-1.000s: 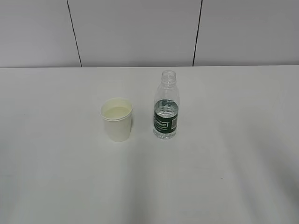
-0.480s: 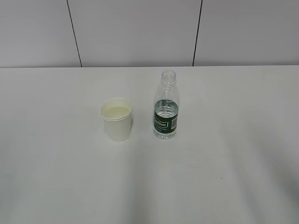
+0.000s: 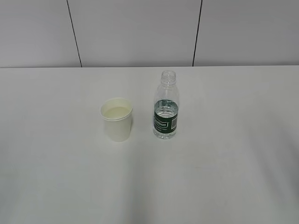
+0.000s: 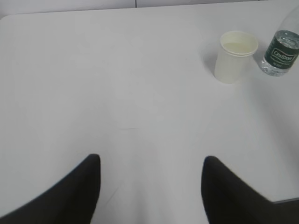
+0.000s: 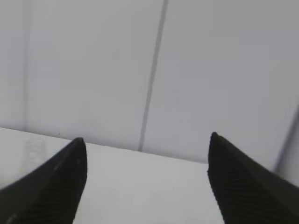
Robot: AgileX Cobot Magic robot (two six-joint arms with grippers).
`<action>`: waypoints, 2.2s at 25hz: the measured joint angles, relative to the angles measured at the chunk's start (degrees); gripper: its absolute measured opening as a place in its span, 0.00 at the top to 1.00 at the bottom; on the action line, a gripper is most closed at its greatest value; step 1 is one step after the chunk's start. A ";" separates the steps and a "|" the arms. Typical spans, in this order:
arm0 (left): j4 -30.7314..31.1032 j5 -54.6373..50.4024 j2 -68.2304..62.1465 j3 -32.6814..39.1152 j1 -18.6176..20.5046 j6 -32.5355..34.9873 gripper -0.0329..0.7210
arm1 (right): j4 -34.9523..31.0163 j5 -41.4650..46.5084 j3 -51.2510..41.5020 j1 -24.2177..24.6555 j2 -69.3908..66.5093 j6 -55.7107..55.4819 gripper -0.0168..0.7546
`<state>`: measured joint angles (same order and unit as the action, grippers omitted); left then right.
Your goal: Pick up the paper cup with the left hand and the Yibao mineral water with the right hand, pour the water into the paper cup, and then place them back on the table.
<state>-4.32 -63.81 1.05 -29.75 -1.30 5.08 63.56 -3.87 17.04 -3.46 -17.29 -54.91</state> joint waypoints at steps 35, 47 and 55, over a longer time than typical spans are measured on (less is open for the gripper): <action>-0.14 0.00 0.00 0.05 0.00 0.00 0.34 | -60.51 68.66 11.83 0.00 18.21 57.31 0.21; -0.14 0.00 0.00 0.05 0.00 0.00 0.34 | -61.53 68.92 11.42 0.00 18.21 58.10 0.21; -0.14 0.00 0.00 0.05 0.00 0.00 0.34 | -61.53 68.92 11.42 0.00 18.21 58.10 0.21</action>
<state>-4.46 -63.81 1.05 -29.70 -1.30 5.08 2.03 65.06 28.47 -3.46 0.92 3.19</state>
